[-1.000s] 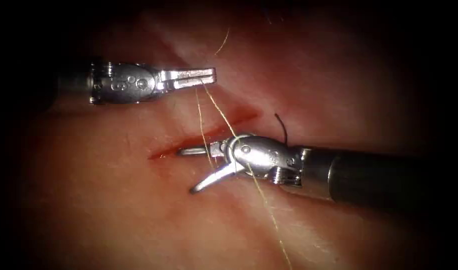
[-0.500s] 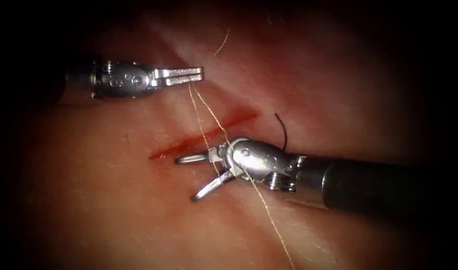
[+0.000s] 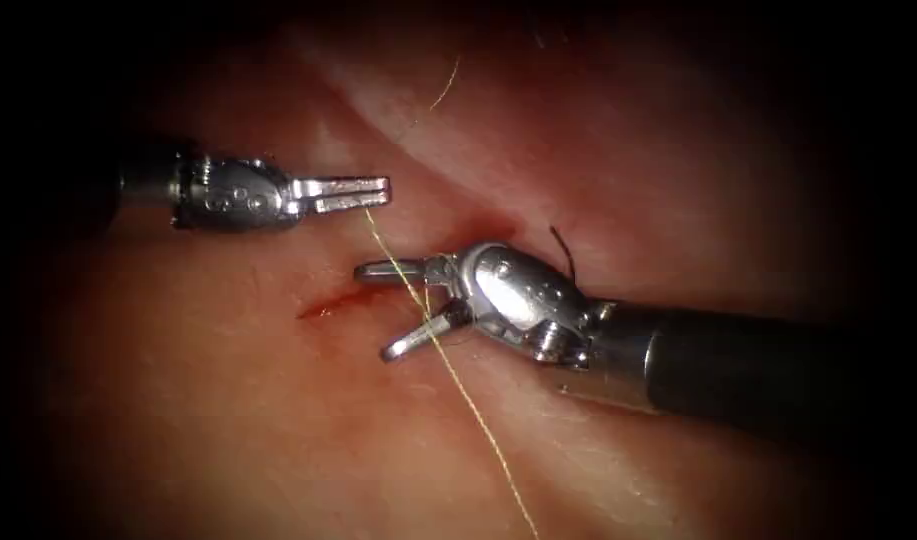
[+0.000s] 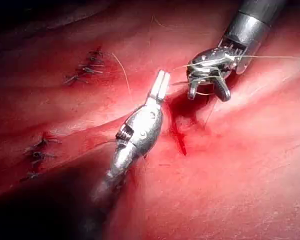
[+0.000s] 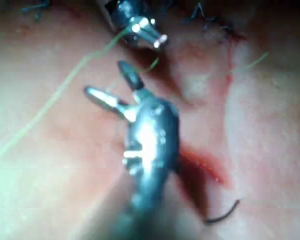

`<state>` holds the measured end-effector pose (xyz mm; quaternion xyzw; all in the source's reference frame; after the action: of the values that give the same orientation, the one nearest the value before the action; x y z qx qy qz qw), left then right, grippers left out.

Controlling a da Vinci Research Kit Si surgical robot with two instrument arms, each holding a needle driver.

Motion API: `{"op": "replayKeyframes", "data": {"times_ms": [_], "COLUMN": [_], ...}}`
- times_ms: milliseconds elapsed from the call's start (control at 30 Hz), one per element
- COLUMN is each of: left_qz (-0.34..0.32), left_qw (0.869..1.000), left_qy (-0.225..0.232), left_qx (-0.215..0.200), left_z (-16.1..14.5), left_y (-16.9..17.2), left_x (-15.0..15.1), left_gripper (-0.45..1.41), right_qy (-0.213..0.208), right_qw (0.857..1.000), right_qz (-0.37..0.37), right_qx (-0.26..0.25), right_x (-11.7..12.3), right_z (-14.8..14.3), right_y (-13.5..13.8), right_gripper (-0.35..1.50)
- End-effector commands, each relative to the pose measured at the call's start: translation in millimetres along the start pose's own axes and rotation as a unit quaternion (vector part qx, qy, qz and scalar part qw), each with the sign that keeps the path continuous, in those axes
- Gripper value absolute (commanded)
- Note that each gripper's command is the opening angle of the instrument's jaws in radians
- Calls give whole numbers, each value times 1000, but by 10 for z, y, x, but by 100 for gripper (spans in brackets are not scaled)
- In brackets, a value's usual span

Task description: Wound Closure

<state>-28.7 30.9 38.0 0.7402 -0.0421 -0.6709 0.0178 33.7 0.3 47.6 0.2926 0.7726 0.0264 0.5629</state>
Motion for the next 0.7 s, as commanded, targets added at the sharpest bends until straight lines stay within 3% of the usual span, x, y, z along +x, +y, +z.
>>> {"op": "replayKeyframes", "data": {"times_ms": [33,400,700], "left_qz": [2,4,5], "left_qw": [1000,1000,1000], "left_qy": [1,2,1], "left_qx": [-1,-3,-6], "left_z": [3,0,-3], "left_y": [2,6,32], "left_x": [-7,-10,-14], "left_gripper": [-45,-45,-45], "right_qy": [9,33,51], "right_qw": [1000,999,999], "right_qz": [-1,5,8], "right_qx": [-1,-6,-10], "right_x": [1,8,19], "right_z": [7,10,4], "right_y": [7,5,7], "right_gripper": [98,98,98]}}
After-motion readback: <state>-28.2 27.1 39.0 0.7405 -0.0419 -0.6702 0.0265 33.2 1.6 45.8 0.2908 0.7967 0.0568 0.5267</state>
